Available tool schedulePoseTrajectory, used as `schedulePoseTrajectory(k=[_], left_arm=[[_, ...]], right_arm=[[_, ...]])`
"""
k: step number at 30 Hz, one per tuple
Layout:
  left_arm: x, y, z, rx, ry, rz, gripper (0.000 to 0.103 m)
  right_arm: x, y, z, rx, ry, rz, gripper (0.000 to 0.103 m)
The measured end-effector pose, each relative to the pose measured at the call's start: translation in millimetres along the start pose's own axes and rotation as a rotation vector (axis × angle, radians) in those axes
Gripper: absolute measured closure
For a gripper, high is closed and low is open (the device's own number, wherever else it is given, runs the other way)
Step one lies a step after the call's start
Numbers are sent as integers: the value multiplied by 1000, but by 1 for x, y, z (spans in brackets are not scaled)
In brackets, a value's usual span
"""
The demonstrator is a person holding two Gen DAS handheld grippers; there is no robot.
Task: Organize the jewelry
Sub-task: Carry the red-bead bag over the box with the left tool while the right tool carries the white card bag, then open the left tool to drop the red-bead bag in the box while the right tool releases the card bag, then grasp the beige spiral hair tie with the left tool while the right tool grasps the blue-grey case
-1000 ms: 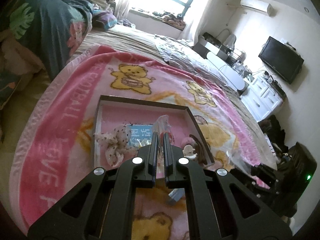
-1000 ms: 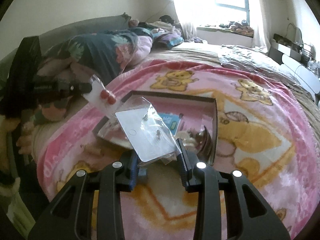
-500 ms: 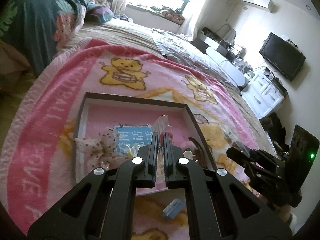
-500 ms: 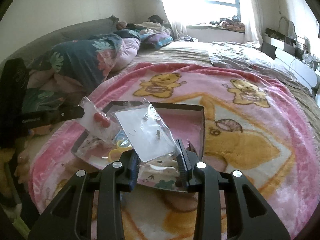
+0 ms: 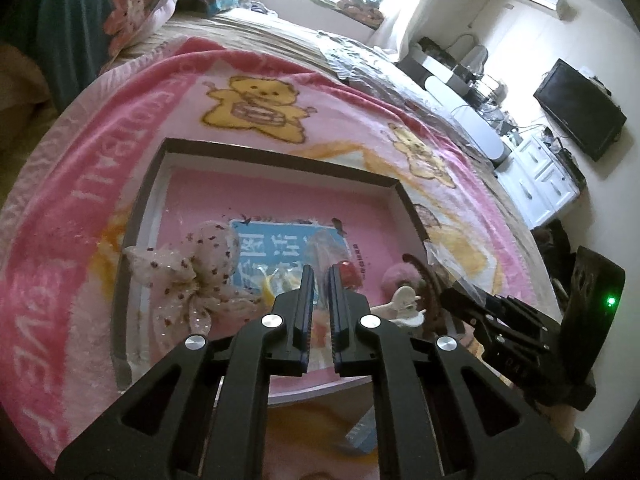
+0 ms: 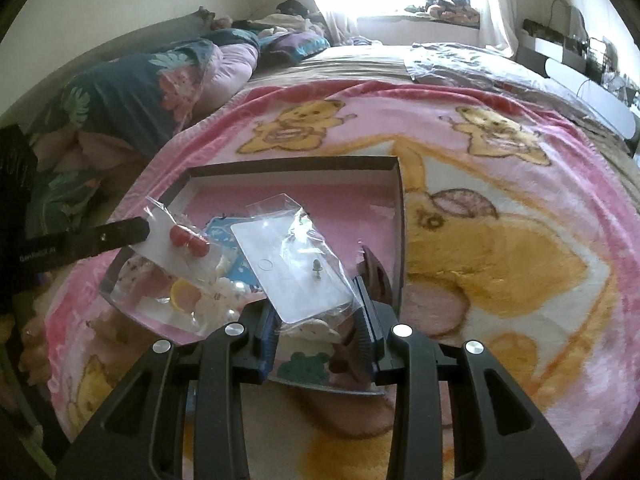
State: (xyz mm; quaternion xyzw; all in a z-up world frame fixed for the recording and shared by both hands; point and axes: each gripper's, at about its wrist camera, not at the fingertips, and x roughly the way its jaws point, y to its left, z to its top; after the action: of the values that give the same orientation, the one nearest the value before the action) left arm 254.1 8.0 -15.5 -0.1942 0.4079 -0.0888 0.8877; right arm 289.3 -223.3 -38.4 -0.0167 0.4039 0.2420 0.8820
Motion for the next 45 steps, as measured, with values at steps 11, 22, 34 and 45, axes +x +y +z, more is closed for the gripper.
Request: schedulePoseTrajectory(k=[11,22,34,45], left_arm=[[1,20,-3,-30,5,50,97],[-16,32,-10,-50,-4,82,71],[-71,48,-26,-15,-86,182,29],[-93,70,-53,0,-60,245,19]], right_arm=[[15,8,-7,-3,48,-6,61],[-34,19,-5,6,-65,1,15],[-64,67,-19,-102,-100,52,11],[-43,92,-47,-151,-21,54,11]])
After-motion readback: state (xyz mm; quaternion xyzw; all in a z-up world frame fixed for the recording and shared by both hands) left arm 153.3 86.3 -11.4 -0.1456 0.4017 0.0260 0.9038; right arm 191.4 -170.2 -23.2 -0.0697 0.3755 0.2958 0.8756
